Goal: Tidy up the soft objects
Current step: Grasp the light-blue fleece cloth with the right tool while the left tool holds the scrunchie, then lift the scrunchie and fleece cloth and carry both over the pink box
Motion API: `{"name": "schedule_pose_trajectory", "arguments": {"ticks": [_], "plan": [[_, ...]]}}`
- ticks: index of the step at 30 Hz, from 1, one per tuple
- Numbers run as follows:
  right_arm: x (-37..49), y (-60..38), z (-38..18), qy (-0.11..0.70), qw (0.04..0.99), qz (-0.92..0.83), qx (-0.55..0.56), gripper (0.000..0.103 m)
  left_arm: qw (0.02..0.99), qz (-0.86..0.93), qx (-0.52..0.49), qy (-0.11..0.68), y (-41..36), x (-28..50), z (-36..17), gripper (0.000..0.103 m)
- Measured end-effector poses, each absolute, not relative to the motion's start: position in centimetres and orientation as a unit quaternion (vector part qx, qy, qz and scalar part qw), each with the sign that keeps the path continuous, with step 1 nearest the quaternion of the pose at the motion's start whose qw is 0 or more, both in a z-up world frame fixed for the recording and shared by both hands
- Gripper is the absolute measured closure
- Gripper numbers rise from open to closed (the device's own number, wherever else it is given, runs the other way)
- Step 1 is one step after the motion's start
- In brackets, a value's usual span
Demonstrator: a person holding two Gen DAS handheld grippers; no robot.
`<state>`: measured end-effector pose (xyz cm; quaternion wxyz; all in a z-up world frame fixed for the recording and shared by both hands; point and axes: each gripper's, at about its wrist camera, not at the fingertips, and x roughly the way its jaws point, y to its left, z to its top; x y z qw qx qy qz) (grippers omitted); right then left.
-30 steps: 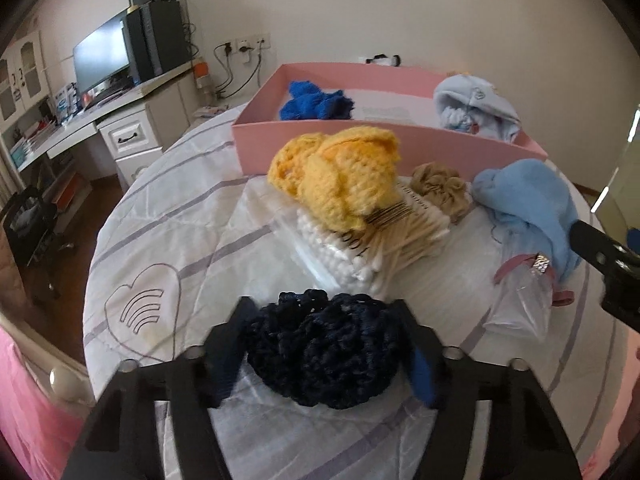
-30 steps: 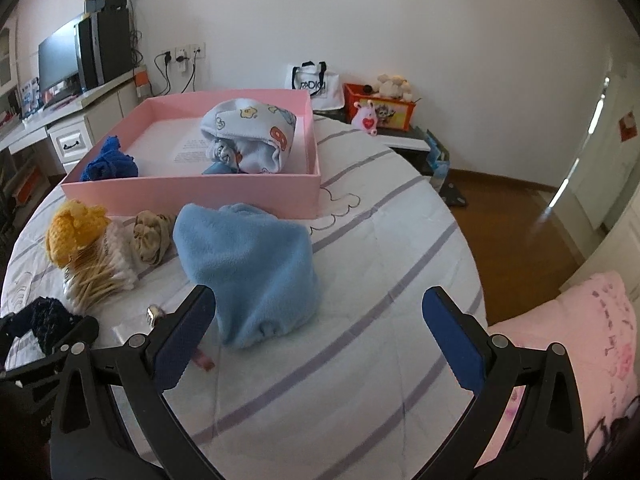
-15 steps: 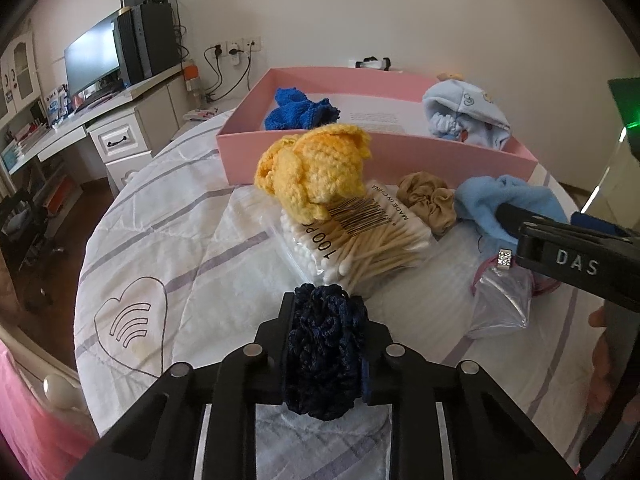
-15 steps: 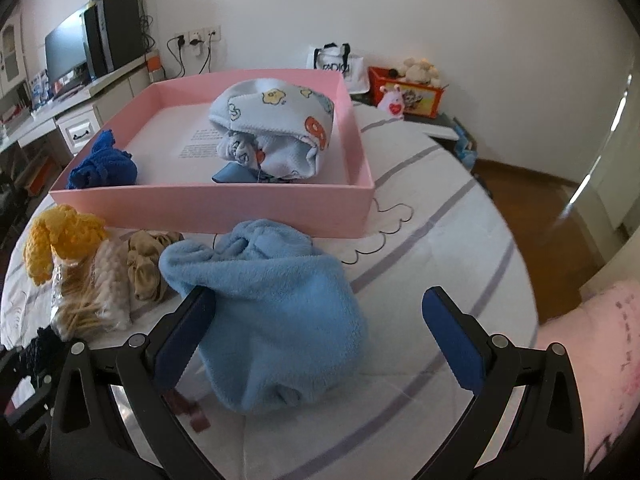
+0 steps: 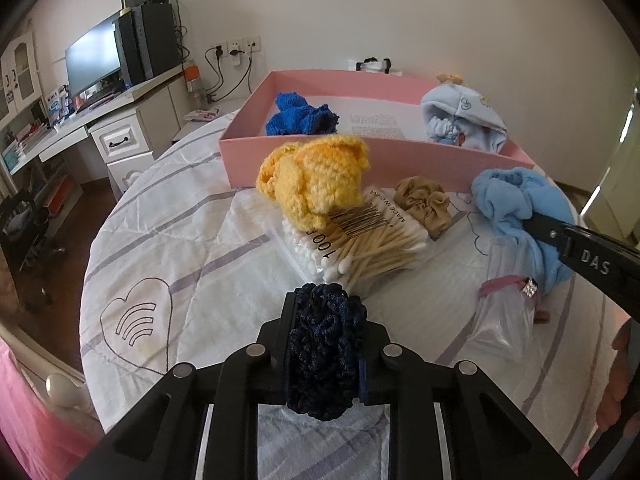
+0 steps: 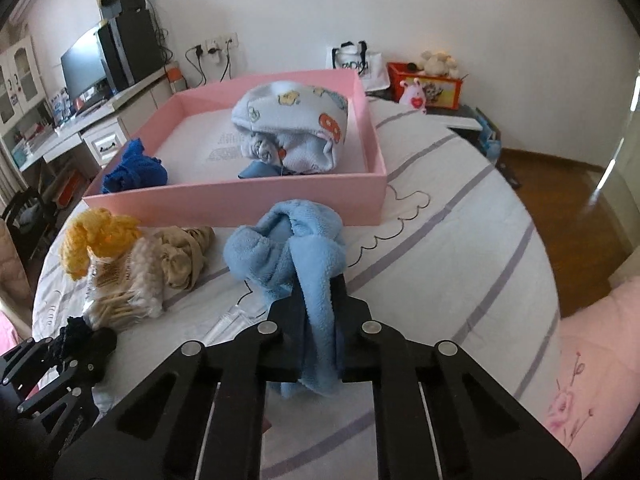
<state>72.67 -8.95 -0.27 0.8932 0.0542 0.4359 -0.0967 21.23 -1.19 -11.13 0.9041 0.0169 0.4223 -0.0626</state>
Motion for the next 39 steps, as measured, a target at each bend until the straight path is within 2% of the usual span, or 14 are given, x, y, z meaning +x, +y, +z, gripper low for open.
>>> {"name": "schedule_pose_trajectory", "arguments": {"ticks": [11, 39], "plan": [[69.4, -8.3, 4.1, 0.380, 0.917, -0.104, 0.054, 0.095, 0.918, -0.063, 0.021, 0.390, -1.7, 19.0, -8.9, 0.084], [59.2, -2.7, 13.3, 0.239, 0.967, -0.088, 0.011, 0.095, 0.971, -0.048, 0.015, 0.233, -1.1, 6.7, 2.1, 0.084]]}}
